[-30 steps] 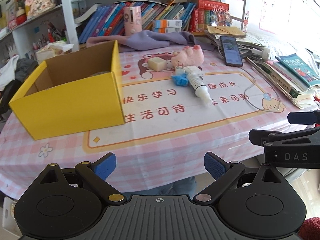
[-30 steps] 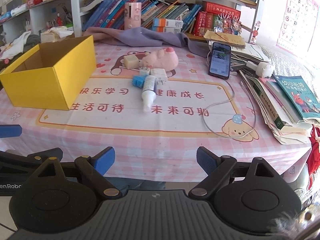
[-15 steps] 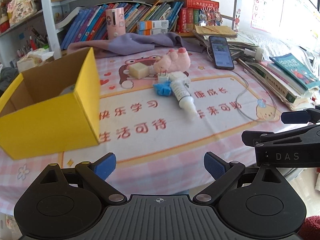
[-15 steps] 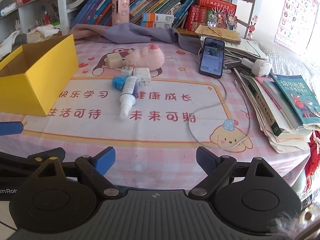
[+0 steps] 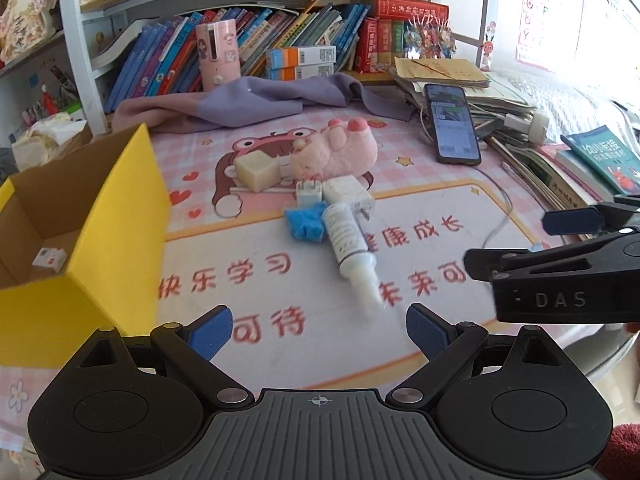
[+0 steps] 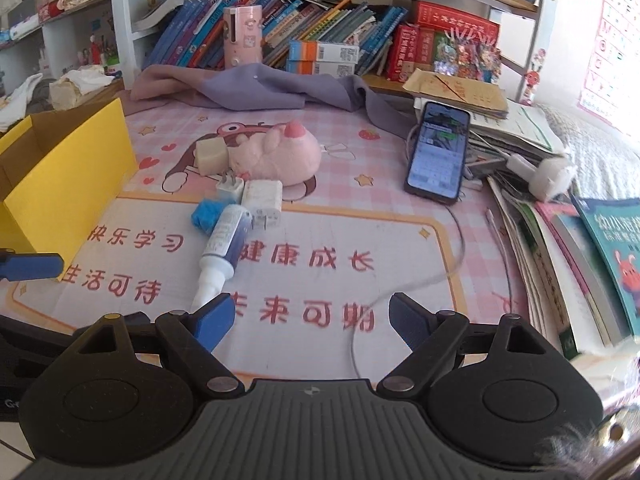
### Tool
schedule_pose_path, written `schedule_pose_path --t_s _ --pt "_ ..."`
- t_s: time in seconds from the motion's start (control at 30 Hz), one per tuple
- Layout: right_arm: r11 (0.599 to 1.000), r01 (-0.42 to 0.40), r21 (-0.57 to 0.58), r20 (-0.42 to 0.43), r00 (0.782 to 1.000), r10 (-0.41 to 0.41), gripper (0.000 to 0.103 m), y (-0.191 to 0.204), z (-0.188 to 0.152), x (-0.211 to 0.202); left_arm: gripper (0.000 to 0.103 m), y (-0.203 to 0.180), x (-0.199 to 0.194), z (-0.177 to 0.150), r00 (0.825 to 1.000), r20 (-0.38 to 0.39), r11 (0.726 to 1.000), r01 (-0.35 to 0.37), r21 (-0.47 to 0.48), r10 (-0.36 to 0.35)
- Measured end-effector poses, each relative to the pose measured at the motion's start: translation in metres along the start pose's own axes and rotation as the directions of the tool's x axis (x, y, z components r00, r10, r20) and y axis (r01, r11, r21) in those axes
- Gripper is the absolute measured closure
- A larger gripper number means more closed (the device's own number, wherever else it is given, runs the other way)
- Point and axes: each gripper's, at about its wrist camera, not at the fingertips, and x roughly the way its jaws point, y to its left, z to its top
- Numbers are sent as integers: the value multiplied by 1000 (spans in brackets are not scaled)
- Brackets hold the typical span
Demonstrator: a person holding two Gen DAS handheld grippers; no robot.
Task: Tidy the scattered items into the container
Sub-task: 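Move the left tool to the white spray bottle while the right tool approaches the white charger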
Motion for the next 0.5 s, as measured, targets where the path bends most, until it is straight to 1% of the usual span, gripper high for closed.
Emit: schedule_pose_path --t_s 0.07,0.1,0.17,0.2,0.4,0.5 --pt "999 -32 -11 2 999 32 28 -7 6 8 9 -5 5 6 1000 1 1000 -9 -1 9" --pt "999 -43 -14 0 999 43 30 -10 9 13 13 -7 9 10 1000 -2 1000 -14 -3 14" --pt "998 -65 -18 -9 998 65 33 -17 14 22 15 -12 16 16 1000 -10 1000 -25 -10 25" --pt "997 -77 -18 -14 997 76 34 -20 17 26 16 -13 20 19 1000 -13 1000 -26 -14 26" --pt "989 -145 -37 -32 989 144 39 -31 35 51 36 -23 46 32 999 -26 998 -45 -36 44" --pt "983 -177 -43 -39 984 176 40 -33 46 65 42 -28 62 38 998 -33 998 -56 -35 55"
